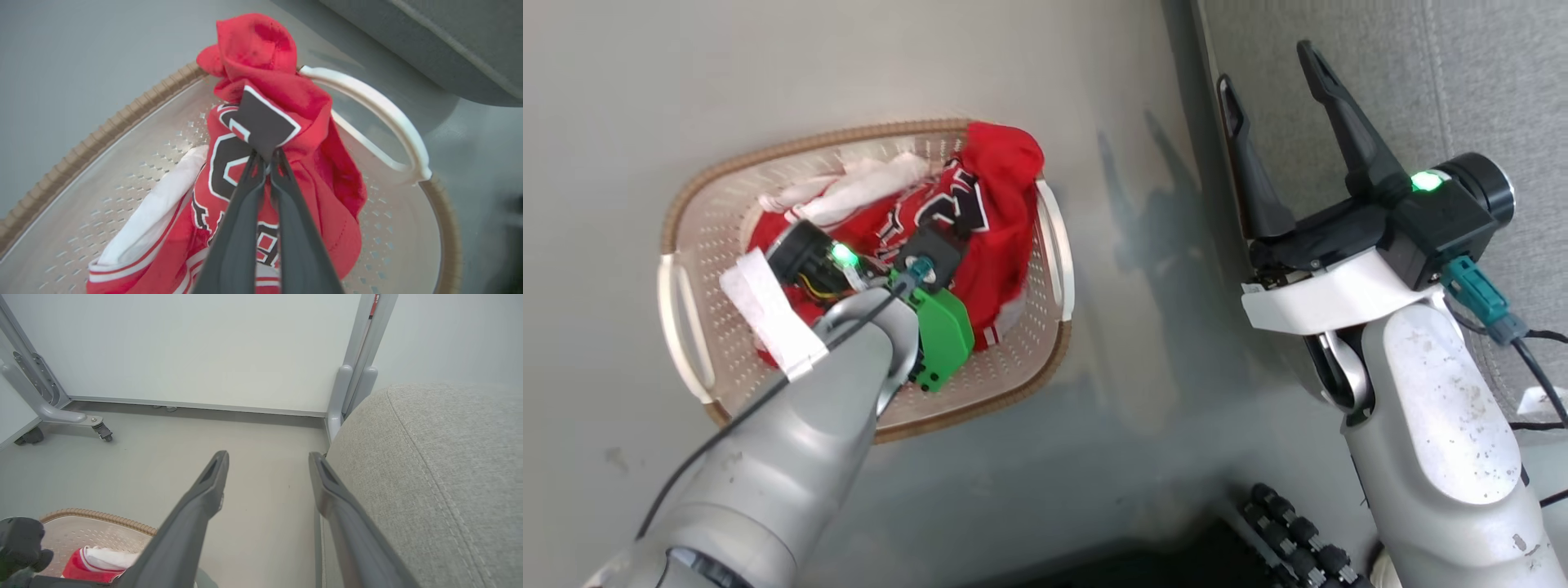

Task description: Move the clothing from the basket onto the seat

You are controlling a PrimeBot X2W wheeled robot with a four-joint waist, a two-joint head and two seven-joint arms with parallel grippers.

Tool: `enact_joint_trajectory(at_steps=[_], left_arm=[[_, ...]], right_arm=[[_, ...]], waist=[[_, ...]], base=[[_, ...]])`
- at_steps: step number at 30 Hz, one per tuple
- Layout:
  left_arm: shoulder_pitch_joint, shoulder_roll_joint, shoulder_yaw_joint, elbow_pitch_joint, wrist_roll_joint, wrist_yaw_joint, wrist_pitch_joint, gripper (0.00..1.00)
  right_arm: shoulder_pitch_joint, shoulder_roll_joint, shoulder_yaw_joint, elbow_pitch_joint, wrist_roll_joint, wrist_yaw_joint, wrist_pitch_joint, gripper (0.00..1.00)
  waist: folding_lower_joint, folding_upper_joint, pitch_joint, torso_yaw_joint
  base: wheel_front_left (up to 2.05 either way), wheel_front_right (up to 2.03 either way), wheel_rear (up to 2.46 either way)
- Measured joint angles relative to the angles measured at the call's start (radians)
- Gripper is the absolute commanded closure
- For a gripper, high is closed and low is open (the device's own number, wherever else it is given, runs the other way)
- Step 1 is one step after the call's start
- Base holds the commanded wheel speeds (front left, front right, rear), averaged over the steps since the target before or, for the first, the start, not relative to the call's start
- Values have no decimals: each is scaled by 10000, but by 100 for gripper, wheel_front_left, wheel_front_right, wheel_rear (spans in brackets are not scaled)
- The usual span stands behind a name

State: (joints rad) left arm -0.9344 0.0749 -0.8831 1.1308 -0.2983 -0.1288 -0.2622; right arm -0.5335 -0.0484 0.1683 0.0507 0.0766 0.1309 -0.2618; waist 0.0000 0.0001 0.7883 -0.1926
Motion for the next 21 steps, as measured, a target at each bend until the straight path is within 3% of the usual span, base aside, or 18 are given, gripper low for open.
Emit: enact_joint_trajectory(at_steps=[21], left_arm=[[3016,192,1929,-3852,395,69,0,100]], right_arm=[[1562,2,-332,811,-242,2,-2,0]], waist=[[-1,0,-3350,938]], base=[[0,0,0]])
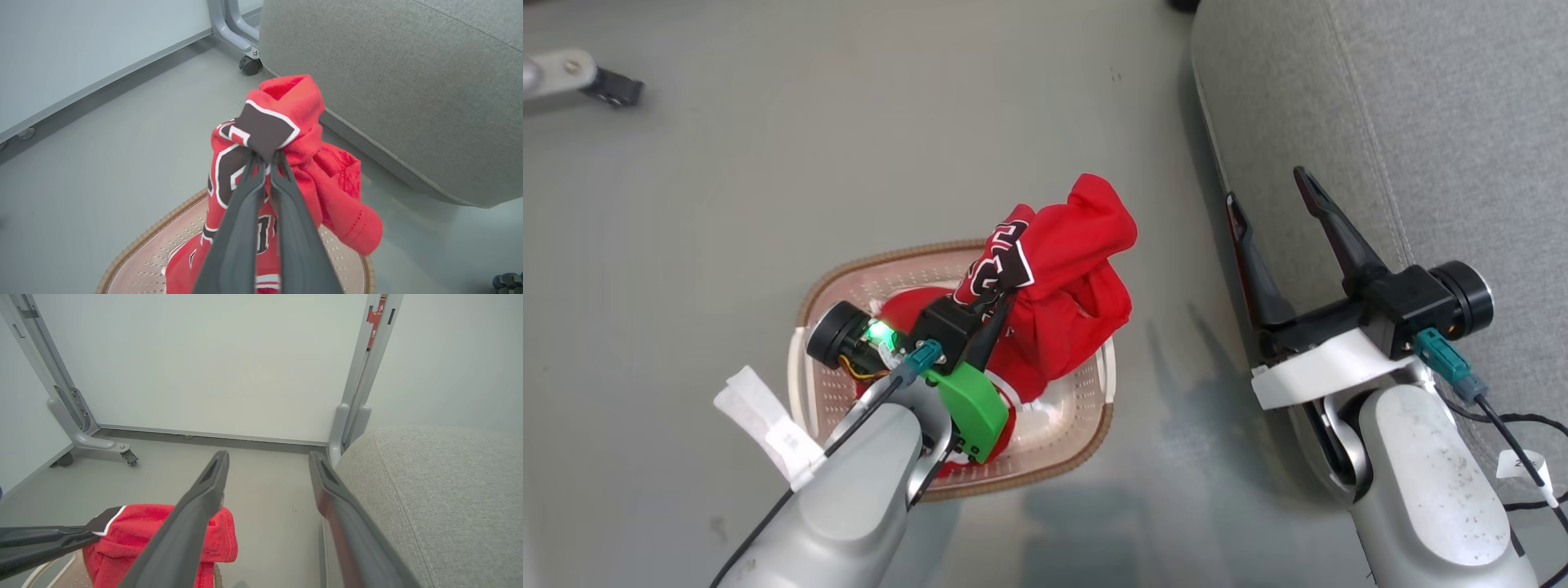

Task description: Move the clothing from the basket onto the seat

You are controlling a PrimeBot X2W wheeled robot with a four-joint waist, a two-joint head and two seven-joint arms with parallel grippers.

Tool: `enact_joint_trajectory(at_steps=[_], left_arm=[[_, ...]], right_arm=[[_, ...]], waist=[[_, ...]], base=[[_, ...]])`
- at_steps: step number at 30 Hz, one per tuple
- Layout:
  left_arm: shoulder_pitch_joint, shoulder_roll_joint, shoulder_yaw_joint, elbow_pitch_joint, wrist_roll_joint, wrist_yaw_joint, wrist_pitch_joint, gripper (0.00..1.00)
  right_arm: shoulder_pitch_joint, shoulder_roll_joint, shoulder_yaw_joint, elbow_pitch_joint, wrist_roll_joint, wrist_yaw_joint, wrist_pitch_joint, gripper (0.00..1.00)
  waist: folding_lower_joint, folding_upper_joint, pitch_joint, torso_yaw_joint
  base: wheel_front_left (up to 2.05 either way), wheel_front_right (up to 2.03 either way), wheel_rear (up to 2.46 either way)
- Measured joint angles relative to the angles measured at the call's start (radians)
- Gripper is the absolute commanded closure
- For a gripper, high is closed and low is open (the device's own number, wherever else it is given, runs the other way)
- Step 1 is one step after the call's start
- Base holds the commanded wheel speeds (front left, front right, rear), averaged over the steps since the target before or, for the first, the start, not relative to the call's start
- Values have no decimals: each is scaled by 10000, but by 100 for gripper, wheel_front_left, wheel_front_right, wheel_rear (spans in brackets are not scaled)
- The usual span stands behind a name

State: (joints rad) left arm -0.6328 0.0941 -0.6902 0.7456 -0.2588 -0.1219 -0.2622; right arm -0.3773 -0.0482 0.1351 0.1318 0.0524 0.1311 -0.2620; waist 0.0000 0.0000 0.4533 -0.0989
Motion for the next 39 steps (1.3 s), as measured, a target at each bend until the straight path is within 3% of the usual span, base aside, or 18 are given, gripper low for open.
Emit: enact_joint_trajectory(at_steps=[21,39], left_arm=[[1254,-171,2224,-3837,767,-25,0,100],[879,-171,2550,-5068,953,-58,0,100]], right_arm=[[1210,-2,-134,291,186,0,0,0],[1644,-4,102,159,441,0,0,0]], waist=[[0,0,-2401,839],[0,0,-3350,897]], base=[[0,0,0],[0,0,0]])
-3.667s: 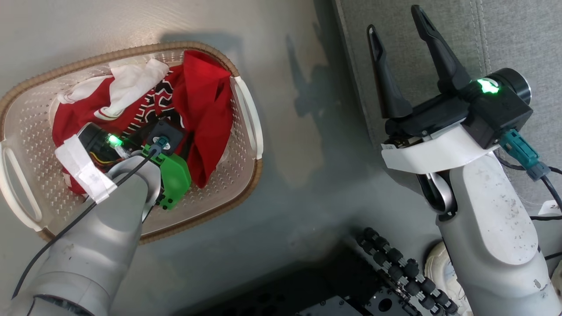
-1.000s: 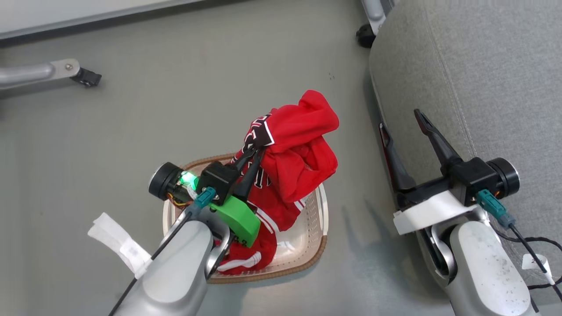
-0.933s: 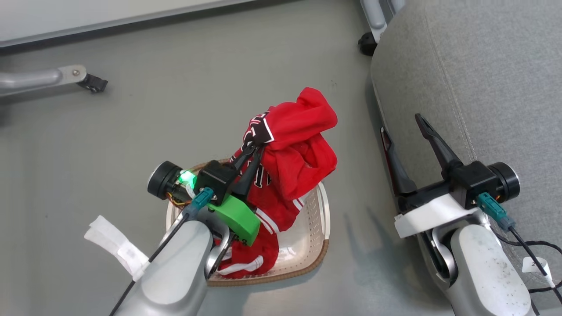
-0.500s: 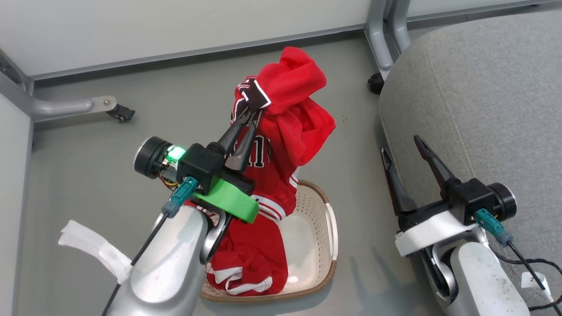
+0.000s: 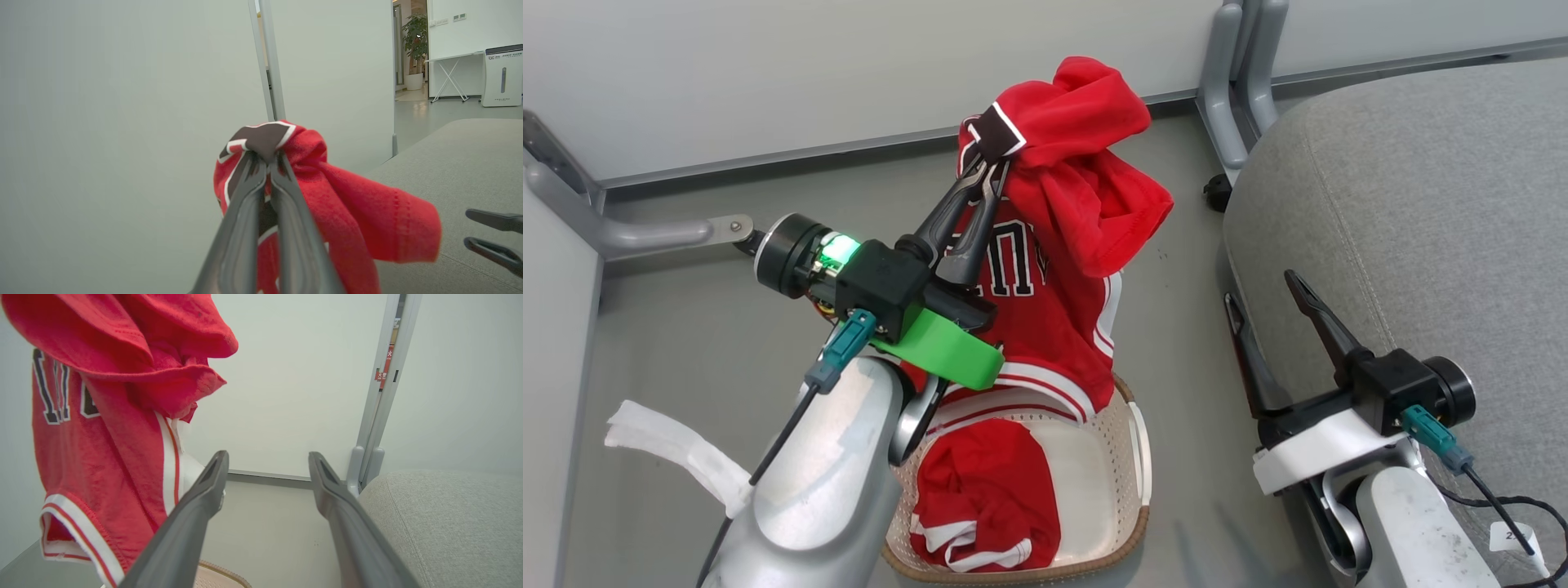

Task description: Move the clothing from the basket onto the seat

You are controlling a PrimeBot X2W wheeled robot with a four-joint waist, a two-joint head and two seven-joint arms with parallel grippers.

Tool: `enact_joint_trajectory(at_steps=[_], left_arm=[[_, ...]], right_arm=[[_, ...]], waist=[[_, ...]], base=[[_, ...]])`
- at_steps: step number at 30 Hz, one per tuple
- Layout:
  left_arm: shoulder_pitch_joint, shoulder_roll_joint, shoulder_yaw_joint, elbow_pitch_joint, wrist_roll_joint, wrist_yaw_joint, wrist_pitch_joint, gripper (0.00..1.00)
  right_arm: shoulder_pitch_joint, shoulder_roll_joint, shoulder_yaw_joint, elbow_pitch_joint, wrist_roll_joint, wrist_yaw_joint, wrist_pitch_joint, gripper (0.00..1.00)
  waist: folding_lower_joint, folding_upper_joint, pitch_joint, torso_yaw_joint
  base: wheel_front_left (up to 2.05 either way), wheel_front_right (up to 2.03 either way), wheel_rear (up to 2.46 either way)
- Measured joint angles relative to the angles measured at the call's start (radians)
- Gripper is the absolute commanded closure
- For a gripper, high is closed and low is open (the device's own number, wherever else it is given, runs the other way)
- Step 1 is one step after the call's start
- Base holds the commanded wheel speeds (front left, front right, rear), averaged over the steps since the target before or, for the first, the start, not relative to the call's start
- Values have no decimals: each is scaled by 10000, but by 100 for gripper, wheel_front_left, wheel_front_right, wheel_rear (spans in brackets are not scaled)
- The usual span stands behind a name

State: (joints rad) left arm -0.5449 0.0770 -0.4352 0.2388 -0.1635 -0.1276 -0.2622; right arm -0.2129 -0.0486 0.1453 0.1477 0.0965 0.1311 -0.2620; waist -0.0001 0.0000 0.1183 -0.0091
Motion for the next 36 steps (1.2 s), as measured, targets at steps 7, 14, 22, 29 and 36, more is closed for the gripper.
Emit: enact_joint_trajectory(at_steps=[7,14,22,29,36], left_arm=[[9,25,-59,23,0,0,0,100],[1,27,-96,54,0,0,0,100],[-191,-65,-395,-71,-15,-4,0,100],[-209,-198,-821,-278,-115,-4,0,100],[-198,-245,-1271,-453,-268,-4,-2,100]], right_arm=[[-62,-2,665,-740,-69,-2,0,0],[-701,4,1992,-1070,-456,0,0,0],[-1687,-150,2953,-211,-777,0,2,0],[-2315,-111,2961,522,-972,0,0,0],[-2740,-36,3070,1241,-790,0,0,0]], waist=[[0,0,-40,-16],[0,0,63,31],[0,0,213,257],[0,0,347,484],[0,0,462,643]], base=[[0,0,0],[0,0,0],[0,0,0],[0,0,0],[0,0,0]])
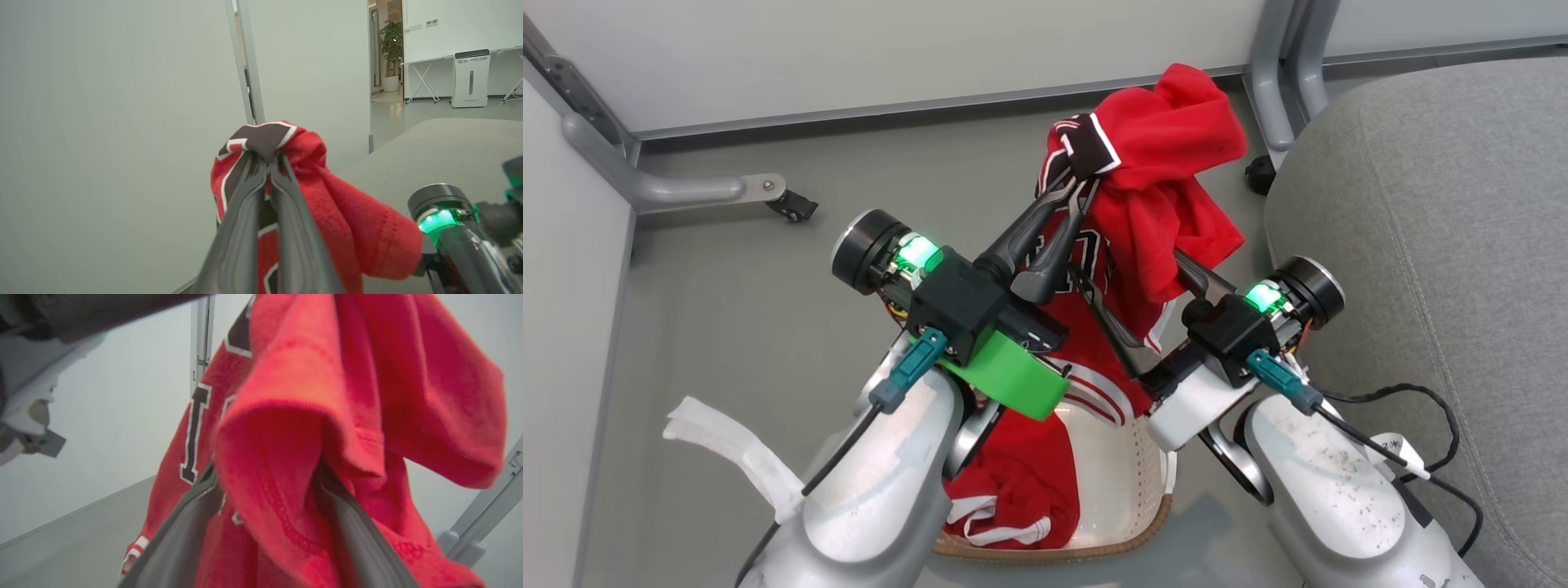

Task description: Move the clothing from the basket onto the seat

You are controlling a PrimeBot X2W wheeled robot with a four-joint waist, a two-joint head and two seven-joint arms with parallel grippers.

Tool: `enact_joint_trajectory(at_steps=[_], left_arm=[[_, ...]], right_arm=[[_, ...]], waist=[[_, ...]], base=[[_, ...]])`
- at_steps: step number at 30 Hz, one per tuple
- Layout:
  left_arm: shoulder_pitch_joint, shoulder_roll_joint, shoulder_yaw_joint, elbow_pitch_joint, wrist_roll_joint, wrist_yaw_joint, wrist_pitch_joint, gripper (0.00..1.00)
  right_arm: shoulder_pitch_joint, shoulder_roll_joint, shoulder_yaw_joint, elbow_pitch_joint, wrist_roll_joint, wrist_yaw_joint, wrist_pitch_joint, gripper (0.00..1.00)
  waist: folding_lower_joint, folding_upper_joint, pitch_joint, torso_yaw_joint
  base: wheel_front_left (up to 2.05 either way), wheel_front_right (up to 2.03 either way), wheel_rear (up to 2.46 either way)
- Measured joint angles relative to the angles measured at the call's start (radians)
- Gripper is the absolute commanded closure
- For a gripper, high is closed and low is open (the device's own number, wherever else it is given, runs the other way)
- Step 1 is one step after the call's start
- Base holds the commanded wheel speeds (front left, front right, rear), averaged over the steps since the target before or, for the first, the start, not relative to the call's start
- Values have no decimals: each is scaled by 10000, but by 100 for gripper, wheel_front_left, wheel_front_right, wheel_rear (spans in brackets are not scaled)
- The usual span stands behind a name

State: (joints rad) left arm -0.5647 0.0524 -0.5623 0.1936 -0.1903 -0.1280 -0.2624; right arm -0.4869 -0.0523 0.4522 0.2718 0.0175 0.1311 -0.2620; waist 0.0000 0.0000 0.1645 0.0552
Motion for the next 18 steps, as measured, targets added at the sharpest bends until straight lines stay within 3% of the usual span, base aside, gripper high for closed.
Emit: enact_joint_trajectory(at_steps=[2,3,18], left_arm=[[0,-2,-92,-13,-42,0,2,100],[1,-2,-136,-27,-96,-2,2,100],[6,-13,-449,123,-359,13,0,100]], right_arm=[[-29,21,2,144,163,0,-2,0],[-28,19,31,180,284,0,-2,100],[-25,29,314,-19,978,0,-12,100]], waist=[[0,0,31,41],[0,0,42,55],[0,0,33,-17]], base=[[0,0,0],[0,0,0],[0,0,0]])
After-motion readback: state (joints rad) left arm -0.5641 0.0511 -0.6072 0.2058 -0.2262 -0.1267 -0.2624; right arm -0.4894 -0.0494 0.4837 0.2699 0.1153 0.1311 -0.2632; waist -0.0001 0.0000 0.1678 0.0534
